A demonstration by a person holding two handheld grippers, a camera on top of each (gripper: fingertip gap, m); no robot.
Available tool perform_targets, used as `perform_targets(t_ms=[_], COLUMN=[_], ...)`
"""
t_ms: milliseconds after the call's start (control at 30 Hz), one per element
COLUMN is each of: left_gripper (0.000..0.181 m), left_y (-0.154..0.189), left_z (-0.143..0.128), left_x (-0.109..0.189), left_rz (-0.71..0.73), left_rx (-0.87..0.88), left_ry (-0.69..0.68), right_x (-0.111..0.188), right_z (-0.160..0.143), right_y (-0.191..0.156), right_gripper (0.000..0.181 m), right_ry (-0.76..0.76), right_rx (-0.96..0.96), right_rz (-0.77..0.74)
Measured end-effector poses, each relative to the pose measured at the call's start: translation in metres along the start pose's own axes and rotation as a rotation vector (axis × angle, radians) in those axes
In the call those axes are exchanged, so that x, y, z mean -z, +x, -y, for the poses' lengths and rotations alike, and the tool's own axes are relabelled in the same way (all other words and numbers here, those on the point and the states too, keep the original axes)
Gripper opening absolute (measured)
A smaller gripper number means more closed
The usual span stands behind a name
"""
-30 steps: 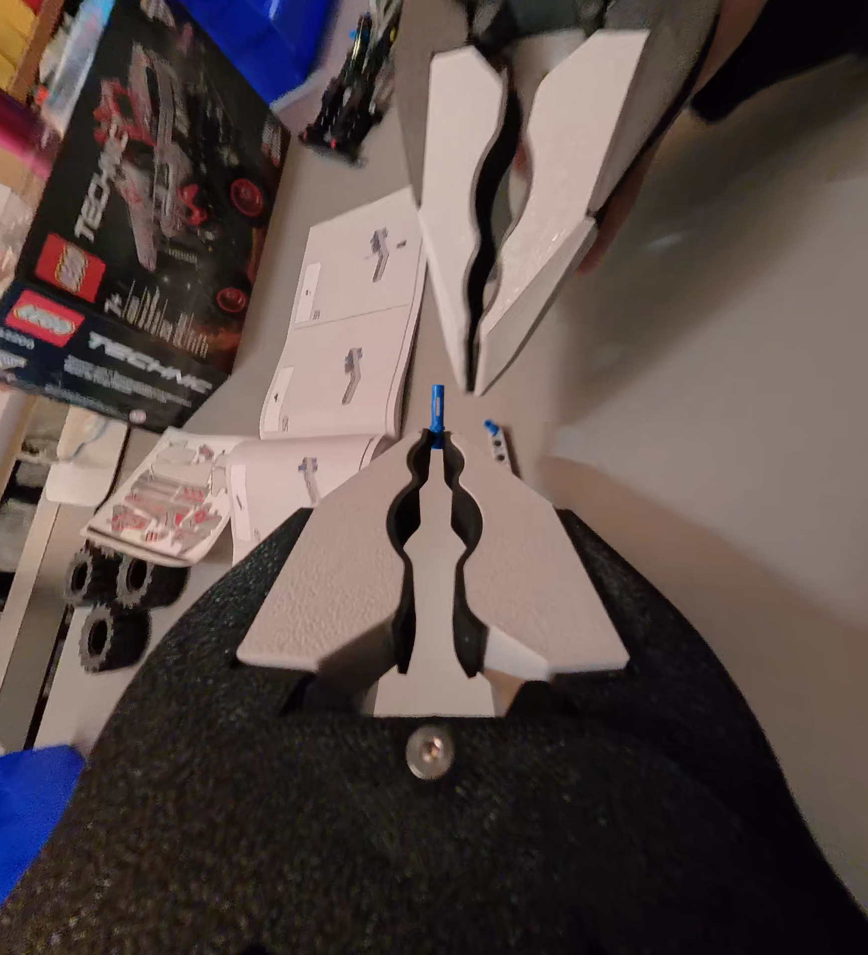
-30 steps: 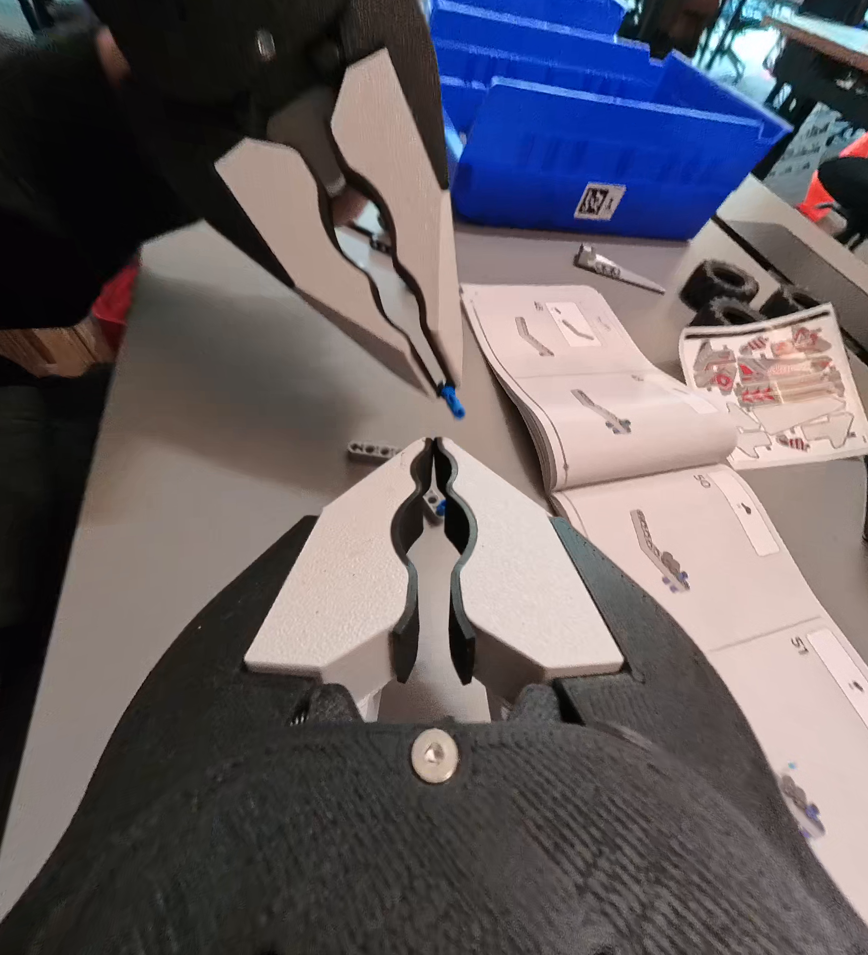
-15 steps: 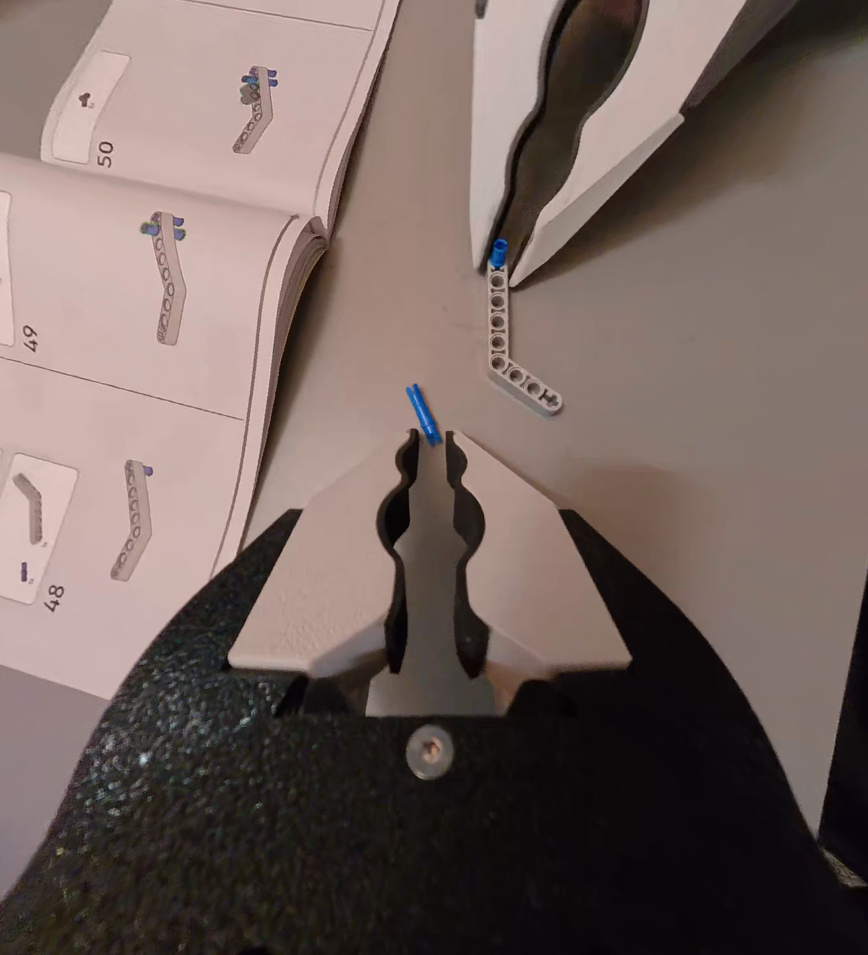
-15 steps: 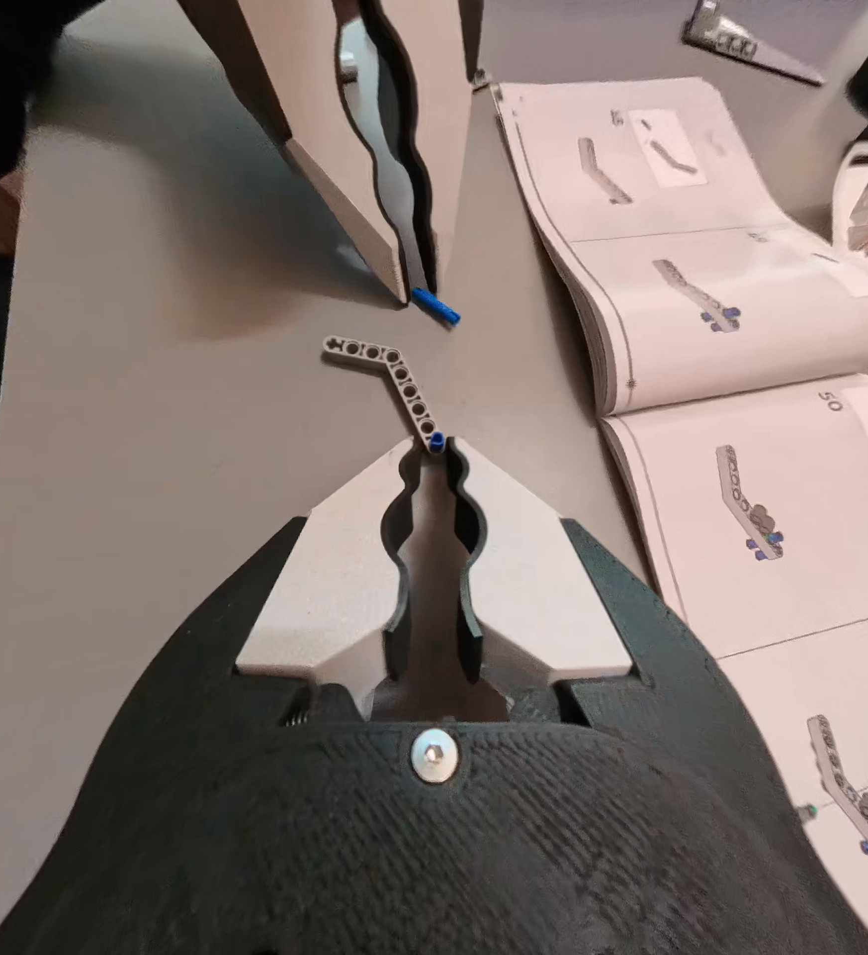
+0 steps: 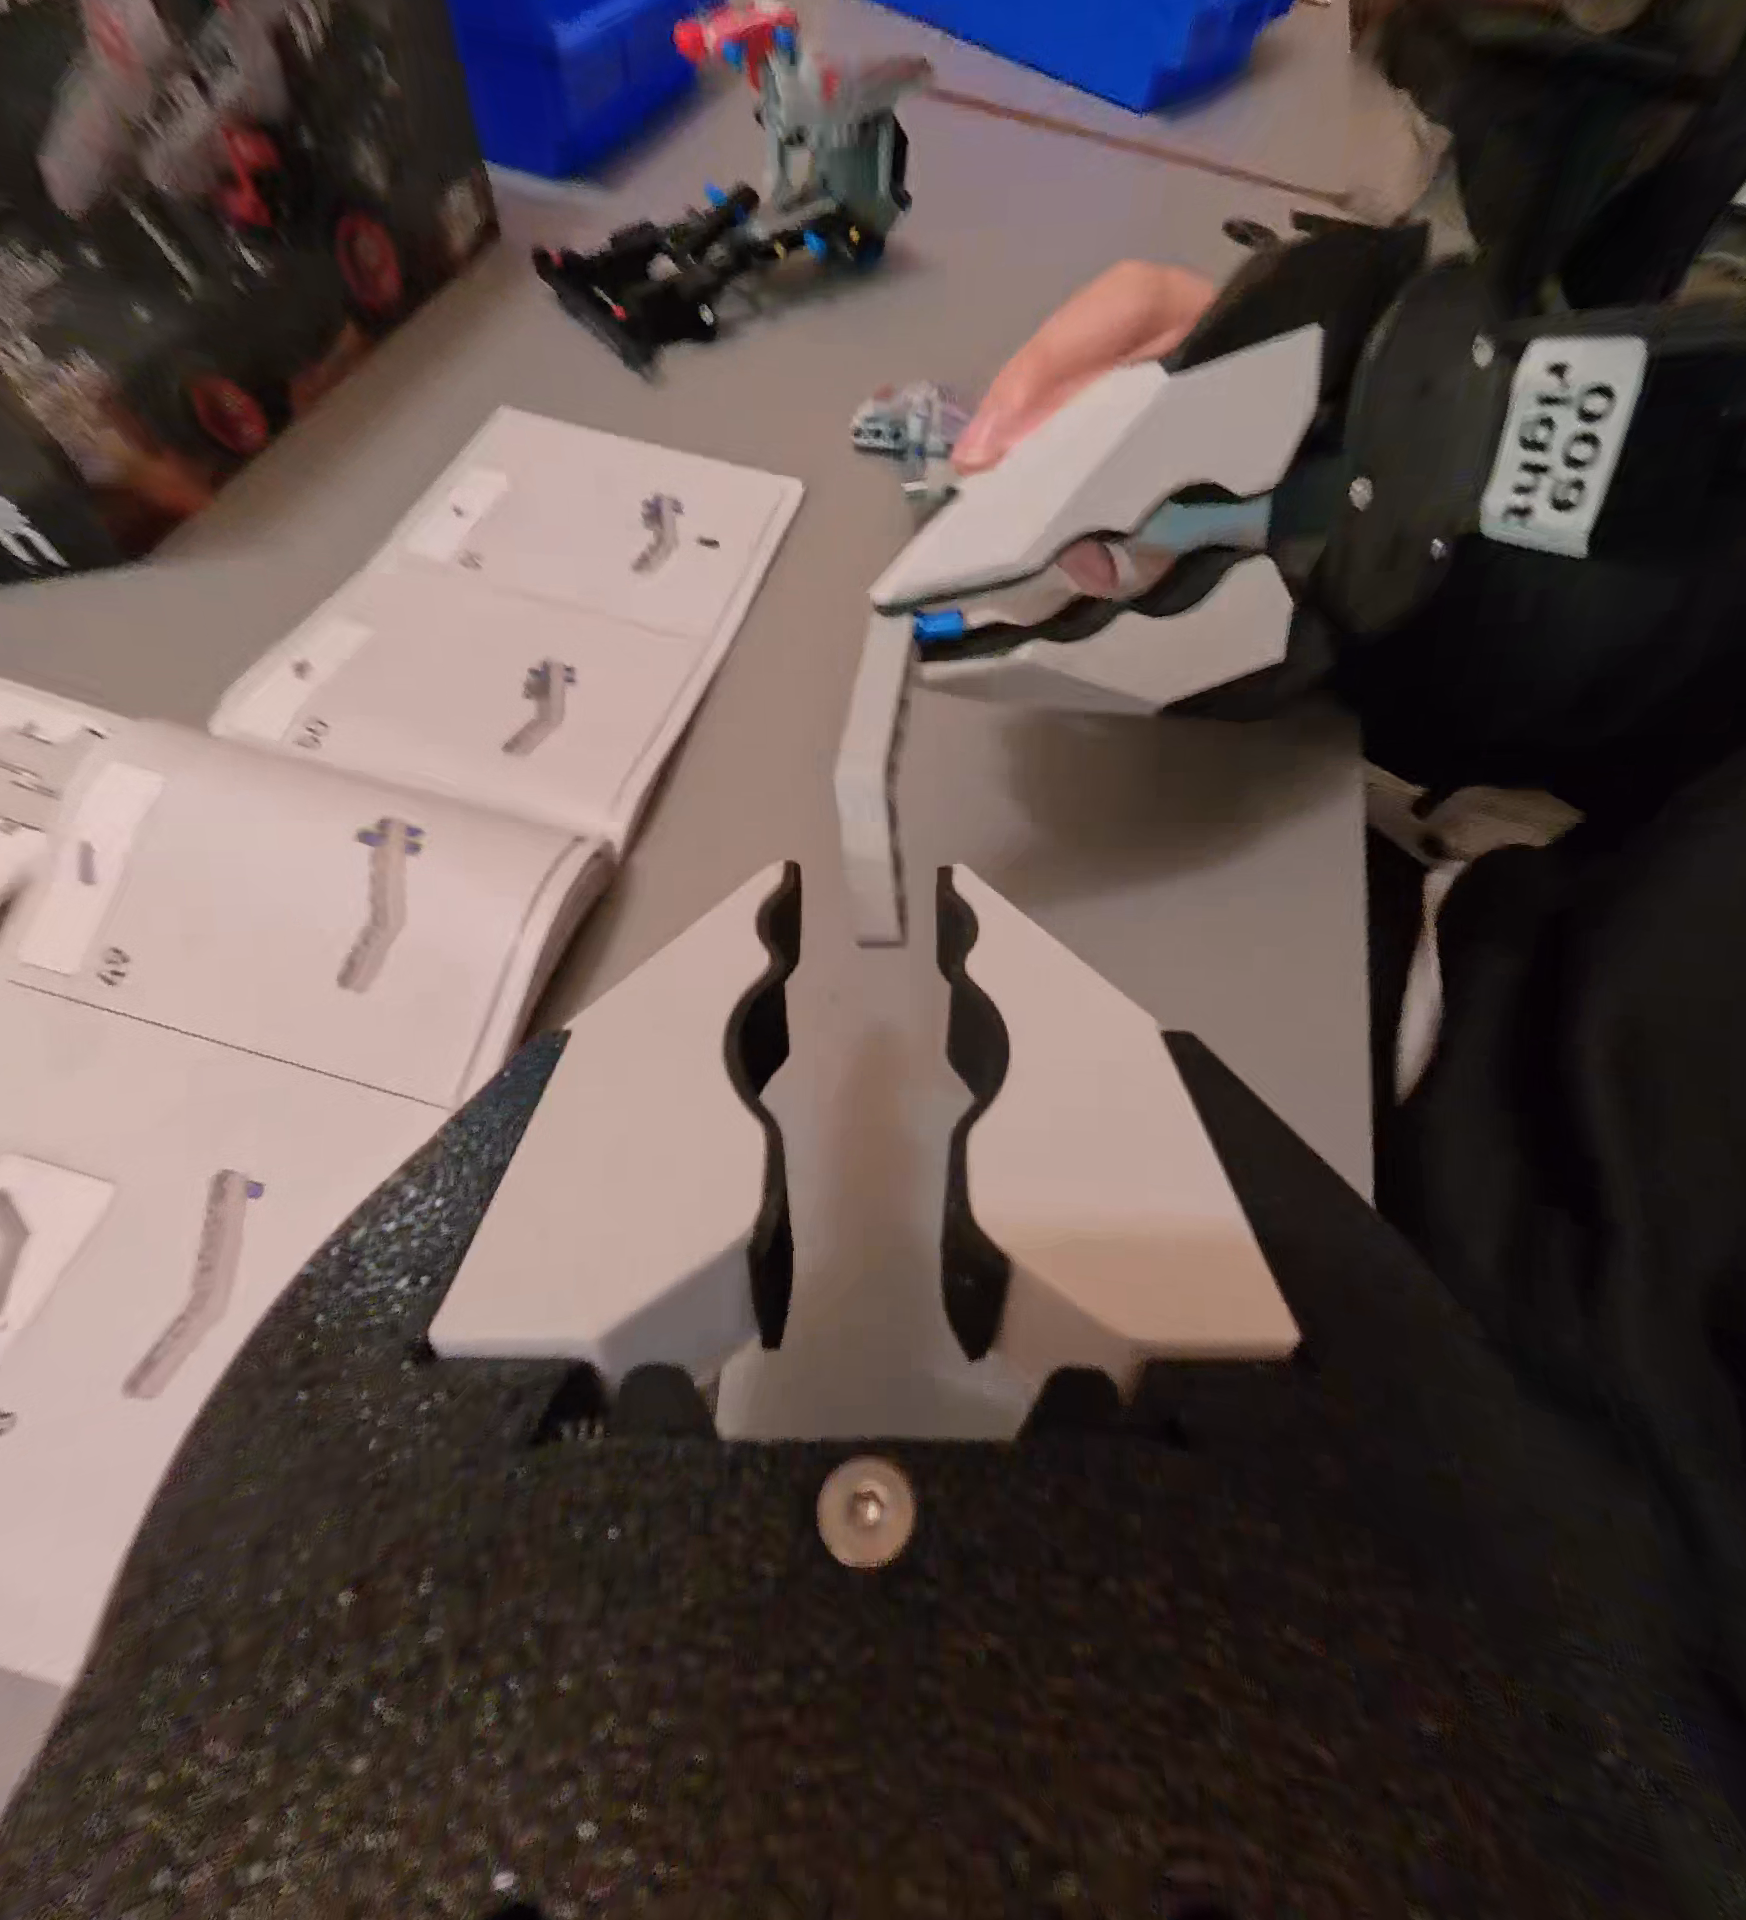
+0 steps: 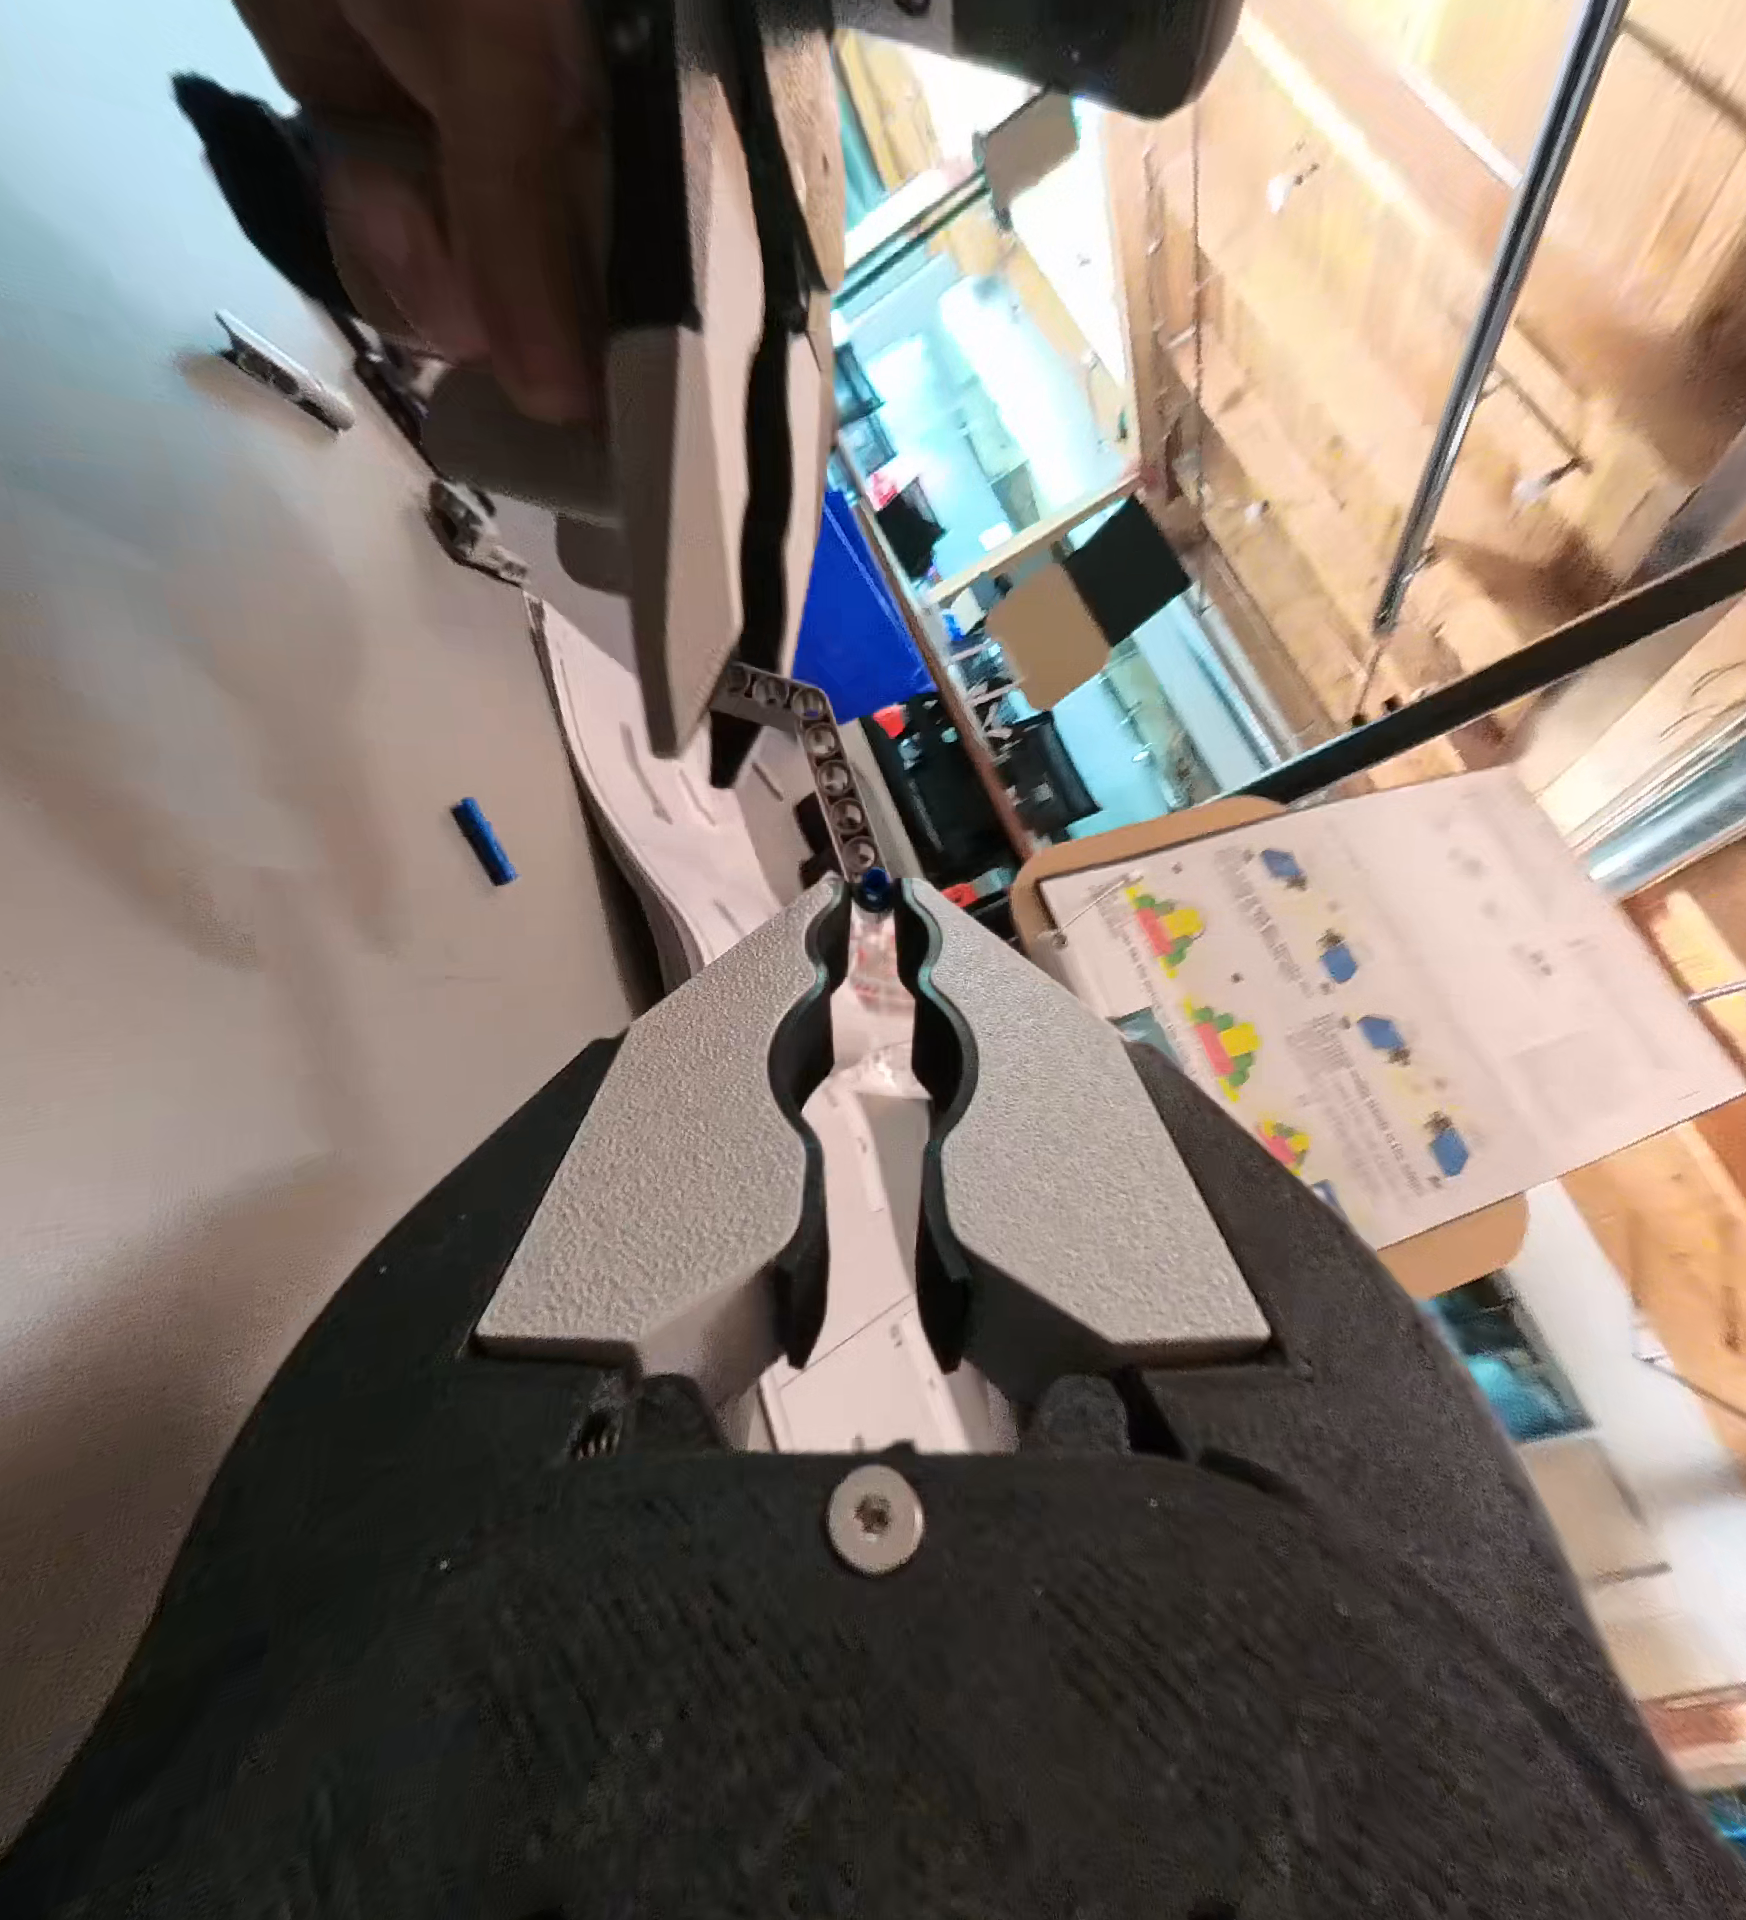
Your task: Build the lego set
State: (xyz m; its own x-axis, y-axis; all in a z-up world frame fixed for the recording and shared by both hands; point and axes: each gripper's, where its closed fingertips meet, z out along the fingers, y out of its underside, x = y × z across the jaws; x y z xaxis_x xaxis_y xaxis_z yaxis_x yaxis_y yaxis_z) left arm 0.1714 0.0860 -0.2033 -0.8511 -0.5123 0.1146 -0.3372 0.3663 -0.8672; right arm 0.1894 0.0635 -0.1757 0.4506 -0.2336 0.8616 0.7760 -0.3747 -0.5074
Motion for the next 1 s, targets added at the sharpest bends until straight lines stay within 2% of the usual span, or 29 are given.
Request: perform_targets(t_ms=[33, 133, 267, 333, 400, 467, 533, 667, 800, 900, 1000], left_gripper=[0.022, 0.008, 0.006, 0.006, 0.006, 0.006, 0.006, 0.006, 0.006, 0.006, 0.005], left_y=[-0.002, 0.0, -0.007, -0.018, -0.02, -0.019, -0.017, -0.003, 0.005, 0.017, 0.023], left_z=[0.003, 0.011, 0.009, 0.011, 0.015, 0.016, 0.019, 0.033, 0.049, 0.056, 0.053], left_x=[0.001, 0.004, 0.006, 0.01, 0.011, 0.006, 0.002, 0.0, 0.003, 0.001, -0.007], left_rz=[0.026, 0.061, 0.168, 0.305, 0.409, 0.471, 0.515, 0.573, 0.706, 0.742, 0.73], left_rx=[-0.022, -0.113, -0.357, -0.609, -0.862, -1.0, -1.104, -1.231, -1.373, -1.435, -1.471], left_ry=[0.013, 0.034, 0.012, 0.007, 0.013, -0.009, -0.036, 0.012, 0.066, 0.134, 0.131], right_x=[0.001, 0.001, 0.002, 0.004, 0.008, 0.012, 0.014, 0.014, 0.021, 0.022, 0.028], right_z=[0.003, 0.006, 0.007, 0.006, 0.003, -0.001, -0.004, -0.006, 0.013, 0.014, 0.021], right_y=[0.001, -0.001, -0.008, -0.002, 0.004, 0.008, 0.006, -0.01, 0.001, 0.006, 0.015], right_gripper=[0.007, 0.006, 0.012, 0.029, 0.035, 0.041, 0.041, 0.042, 0.024, 0.033, 0.029], right_ry=[0.012, 0.022, 0.064, 0.092, 0.108, 0.108, 0.091, 0.06, 0.208, 0.253, 0.335], right_rx=[0.019, 0.062, -0.018, -0.207, -0.468, -0.707, -0.848, -0.963, -1.19, -1.257, -1.314], right_rz=[-0.017, -0.023, 0.047, 0.109, 0.215, 0.324, 0.395, 0.505, 0.612, 0.629, 0.649])
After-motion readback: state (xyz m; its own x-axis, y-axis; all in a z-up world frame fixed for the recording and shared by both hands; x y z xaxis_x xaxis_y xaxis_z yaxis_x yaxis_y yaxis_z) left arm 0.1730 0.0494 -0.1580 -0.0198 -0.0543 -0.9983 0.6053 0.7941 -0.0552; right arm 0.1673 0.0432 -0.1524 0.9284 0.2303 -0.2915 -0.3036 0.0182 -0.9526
